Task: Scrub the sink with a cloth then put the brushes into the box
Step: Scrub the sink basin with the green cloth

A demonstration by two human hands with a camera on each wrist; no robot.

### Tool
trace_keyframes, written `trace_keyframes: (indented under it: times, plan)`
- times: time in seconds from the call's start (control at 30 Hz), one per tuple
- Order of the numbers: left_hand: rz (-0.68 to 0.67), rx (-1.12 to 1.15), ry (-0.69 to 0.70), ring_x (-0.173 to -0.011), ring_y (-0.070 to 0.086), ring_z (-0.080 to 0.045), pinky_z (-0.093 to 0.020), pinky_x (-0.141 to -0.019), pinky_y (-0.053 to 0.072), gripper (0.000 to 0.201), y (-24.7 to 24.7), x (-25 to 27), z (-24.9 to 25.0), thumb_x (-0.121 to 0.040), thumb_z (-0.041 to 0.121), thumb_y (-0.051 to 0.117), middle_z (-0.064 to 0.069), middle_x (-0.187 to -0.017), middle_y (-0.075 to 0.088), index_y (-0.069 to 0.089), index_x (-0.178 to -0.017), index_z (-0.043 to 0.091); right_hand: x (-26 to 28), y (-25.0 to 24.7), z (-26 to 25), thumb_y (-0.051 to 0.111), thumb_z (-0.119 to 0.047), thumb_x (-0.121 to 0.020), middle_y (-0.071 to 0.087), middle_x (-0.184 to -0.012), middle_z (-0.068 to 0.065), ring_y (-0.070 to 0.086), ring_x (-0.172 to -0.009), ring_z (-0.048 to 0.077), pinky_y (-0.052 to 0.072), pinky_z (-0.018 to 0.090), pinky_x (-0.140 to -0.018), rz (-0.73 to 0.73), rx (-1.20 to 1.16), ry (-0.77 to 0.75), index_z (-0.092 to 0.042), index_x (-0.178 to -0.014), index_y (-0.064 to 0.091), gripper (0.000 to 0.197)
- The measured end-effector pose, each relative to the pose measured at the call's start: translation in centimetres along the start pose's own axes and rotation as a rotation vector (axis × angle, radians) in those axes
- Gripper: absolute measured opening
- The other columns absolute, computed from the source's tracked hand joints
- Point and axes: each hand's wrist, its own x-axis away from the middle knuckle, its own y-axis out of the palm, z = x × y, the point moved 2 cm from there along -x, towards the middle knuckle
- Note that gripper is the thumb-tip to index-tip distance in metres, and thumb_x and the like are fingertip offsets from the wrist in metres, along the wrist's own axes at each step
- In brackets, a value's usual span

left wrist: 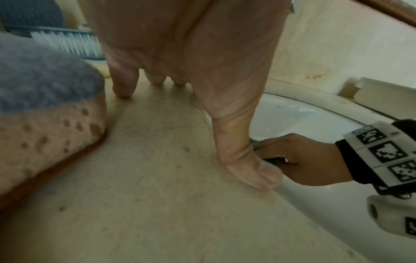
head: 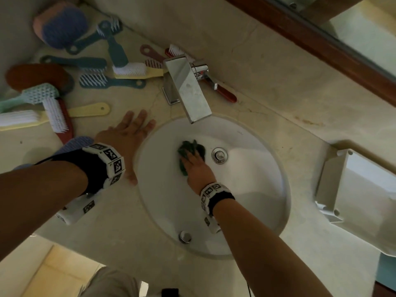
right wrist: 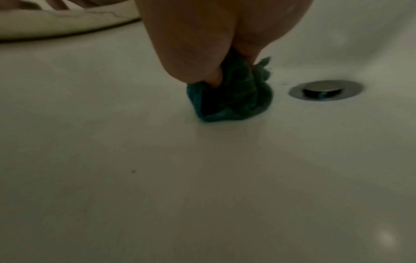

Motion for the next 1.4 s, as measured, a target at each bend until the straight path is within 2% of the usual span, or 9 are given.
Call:
trace_keyframes:
  times: [0.1, 0.23, 0.37, 0.63, 0.73, 0.8, 0.97, 1.17, 1.4]
  plan:
    - [-0.006, 0.006, 0.006, -0.14, -0.031, -0.022, -0.054, -0.117, 0.016, 0.162, 0.0, 0.0, 0.1, -0.04, 0.065, 0.085, 0.01, -0.135, -0.054, -0.042, -0.136, 0.034, -0.6, 0.6, -0.2, 0.052, 0.0, -0.087, 0.017, -0.161, 0.005, 0.014, -0.147, 0.034, 0.031, 0.049, -0.115, -0.065, 0.041, -0.014, -0.015, -0.153, 0.028, 0.071]
    - [-0.014, 0.003, 0.013, -0.141, -0.031, -0.023, -0.054, -0.117, 0.014, 0.162, -0.2, 0.1, 0.3, -0.04, 0.064, 0.086, 0.008, -0.14, -0.05, -0.04, -0.137, 0.033, 0.1, -0.6, 3.3, 0.053, -0.007, -0.088, 0.016, -0.162, 0.001, 0.003, -0.149, 0.033, 0.01, 0.046, -0.121, 0.002, 0.111, 0.101, -0.024, -0.154, 0.023, 0.074]
    - [-0.02, 0.008, 0.02, -0.14, -0.032, -0.023, -0.055, -0.117, 0.013, 0.162, -0.2, 0.1, 0.2, -0.038, 0.066, 0.086, 0.009, -0.138, -0.052, -0.044, -0.131, 0.036, 2.8, -1.2, 7.4, 0.048, -0.005, -0.094, 0.007, -0.163, 0.0, 0.009, -0.149, 0.03, 0.033, 0.045, -0.113, -0.114, 0.079, 0.286, -0.021, -0.156, 0.016, 0.071]
    - [-0.015, 0.012, 0.002, -0.141, -0.031, -0.024, -0.055, -0.117, 0.016, 0.162, -0.3, 0.5, 0.3, -0.04, 0.063, 0.086, 0.006, -0.144, -0.048, -0.037, -0.14, 0.032, 7.0, -3.7, 9.3, 0.048, -0.005, -0.095, 0.043, -0.147, 0.014, 0.048, -0.128, 0.034, 0.037, 0.036, -0.109, 0.249, -0.196, 0.647, -0.009, -0.147, 0.038, 0.053]
    - [-0.01, 0.017, 0.006, -0.141, -0.03, -0.024, -0.056, -0.116, 0.018, 0.162, -0.3, 0.6, 0.2, -0.04, 0.063, 0.086, 0.007, -0.141, -0.05, -0.037, -0.141, 0.032, 7.2, -4.1, 9.7, 0.049, -0.008, -0.098, 0.054, -0.134, 0.012, 0.05, -0.124, 0.028, 0.037, 0.035, -0.11, 0.084, -0.183, 0.694, -0.005, -0.138, 0.047, 0.04]
    - [-0.006, 0.019, 0.013, -0.141, -0.03, -0.024, -0.056, -0.116, 0.019, 0.163, -0.4, 0.5, 0.2, -0.037, 0.064, 0.086, 0.01, -0.138, -0.052, -0.037, -0.14, 0.033, 7.5, -3.0, 9.7, 0.046, -0.013, -0.1, 0.047, -0.138, 0.002, 0.044, -0.127, 0.021, 0.031, 0.034, -0.114, -0.031, -0.201, 0.716, -0.008, -0.14, 0.042, 0.041]
    - [-0.008, 0.026, 0.023, -0.141, -0.03, -0.023, -0.054, -0.116, 0.017, 0.163, -0.4, 0.4, 0.5, -0.038, 0.063, 0.086, 0.009, -0.137, -0.052, -0.038, -0.139, 0.033, 5.2, 0.1, 7.2, 0.045, -0.012, -0.096, -0.006, -0.163, 0.01, -0.008, -0.148, 0.038, -0.001, 0.042, -0.119, -0.053, -0.173, 0.789, -0.008, -0.155, -0.002, 0.076]
    - [-0.016, 0.012, 0.003, -0.141, -0.03, -0.024, -0.055, -0.116, 0.018, 0.165, -0.4, 0.2, 0.2, -0.037, 0.063, 0.087, 0.01, -0.139, -0.051, -0.041, -0.137, 0.034, 1.8, -0.6, 3.7, 0.049, -0.011, -0.095, 0.009, -0.161, 0.016, 0.004, -0.148, 0.037, 0.016, 0.038, -0.119, 0.052, -0.286, 0.707, 0.001, -0.153, 0.007, 0.072]
    - [-0.019, -0.016, -0.001, -0.142, -0.029, -0.025, -0.055, -0.116, 0.019, 0.164, -0.4, 0.2, 0.3, -0.038, 0.066, 0.086, 0.008, -0.141, -0.05, -0.041, -0.137, 0.033, 1.8, -1.7, 0.5, 0.046, -0.008, -0.094, 0.038, -0.151, 0.012, 0.037, -0.137, 0.034, 0.038, 0.039, -0.11, 0.094, -0.205, 0.244, -0.009, -0.146, 0.04, 0.052]
